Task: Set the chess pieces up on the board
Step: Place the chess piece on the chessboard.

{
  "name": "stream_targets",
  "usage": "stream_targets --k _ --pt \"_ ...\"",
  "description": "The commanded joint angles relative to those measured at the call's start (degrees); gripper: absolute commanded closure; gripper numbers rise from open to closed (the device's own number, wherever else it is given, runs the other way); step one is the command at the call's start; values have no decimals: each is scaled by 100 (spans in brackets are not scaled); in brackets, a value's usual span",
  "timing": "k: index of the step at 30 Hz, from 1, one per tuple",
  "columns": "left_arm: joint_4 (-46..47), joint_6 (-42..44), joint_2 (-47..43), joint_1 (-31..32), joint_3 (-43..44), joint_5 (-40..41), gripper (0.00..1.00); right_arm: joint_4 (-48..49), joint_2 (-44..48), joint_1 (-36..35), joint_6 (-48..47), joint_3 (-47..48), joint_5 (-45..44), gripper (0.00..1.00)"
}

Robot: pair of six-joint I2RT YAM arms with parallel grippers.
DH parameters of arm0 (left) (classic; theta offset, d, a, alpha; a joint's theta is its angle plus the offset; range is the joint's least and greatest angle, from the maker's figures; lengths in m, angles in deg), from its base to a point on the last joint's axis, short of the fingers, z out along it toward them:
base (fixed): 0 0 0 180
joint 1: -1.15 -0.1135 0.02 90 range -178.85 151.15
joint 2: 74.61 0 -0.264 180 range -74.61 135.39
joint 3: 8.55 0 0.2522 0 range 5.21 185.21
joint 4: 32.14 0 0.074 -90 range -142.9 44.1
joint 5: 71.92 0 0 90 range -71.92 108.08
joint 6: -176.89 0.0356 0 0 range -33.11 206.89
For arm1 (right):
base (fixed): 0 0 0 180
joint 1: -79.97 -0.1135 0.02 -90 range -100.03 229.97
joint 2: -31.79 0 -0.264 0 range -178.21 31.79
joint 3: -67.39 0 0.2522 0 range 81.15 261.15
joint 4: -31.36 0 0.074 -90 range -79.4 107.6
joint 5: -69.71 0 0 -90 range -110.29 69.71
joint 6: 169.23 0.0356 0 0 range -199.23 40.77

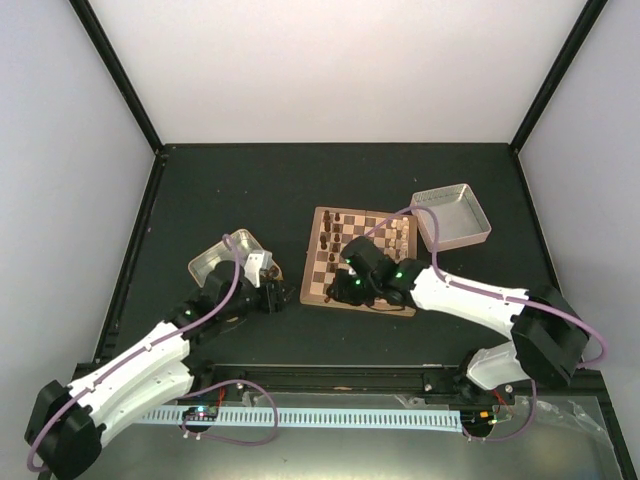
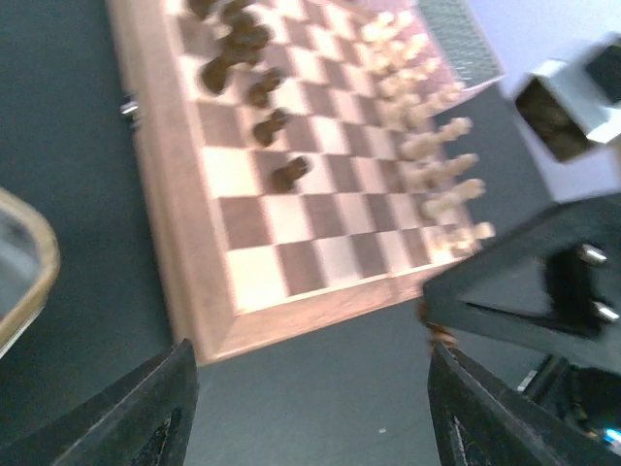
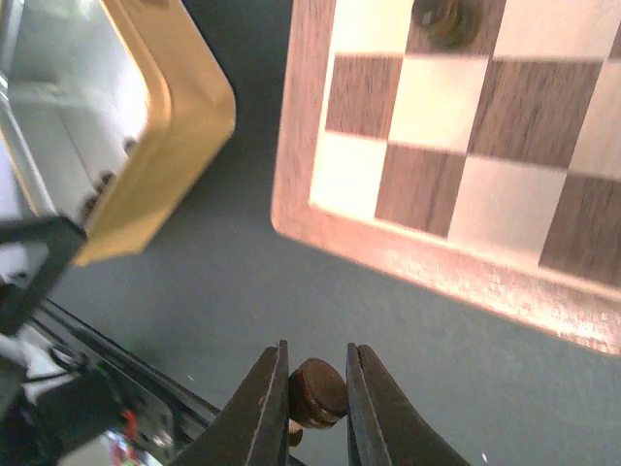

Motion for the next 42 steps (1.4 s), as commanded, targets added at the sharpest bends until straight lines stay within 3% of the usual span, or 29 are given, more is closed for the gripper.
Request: stream_targets --k 1,10,17,26,33,38,42 --pt "1440 275 256 101 33 -843 32 1229 125 494 896 -303 661 87" --pt "2321 555 1564 696 573 -1066 32 1942 56 1177 1659 -454 1877 87" --pt "2585 313 2149 795 923 -794 54 2005 79 1303 1688 -482 2176 87" --pt "2337 426 2213 802 1125 -568 69 1936 138 1306 1585 -450 2350 87" --pt "2167 496 2196 830 1235 -439 91 1811 181 1304 1414 -453 2302 85" --pt "1541 560 2278 831 1542 -332 97 1421 318 1304 962 -265 1849 71" --pt "398 725 2474 831 2010 -207 99 895 558 1370 463 -110 1114 54"
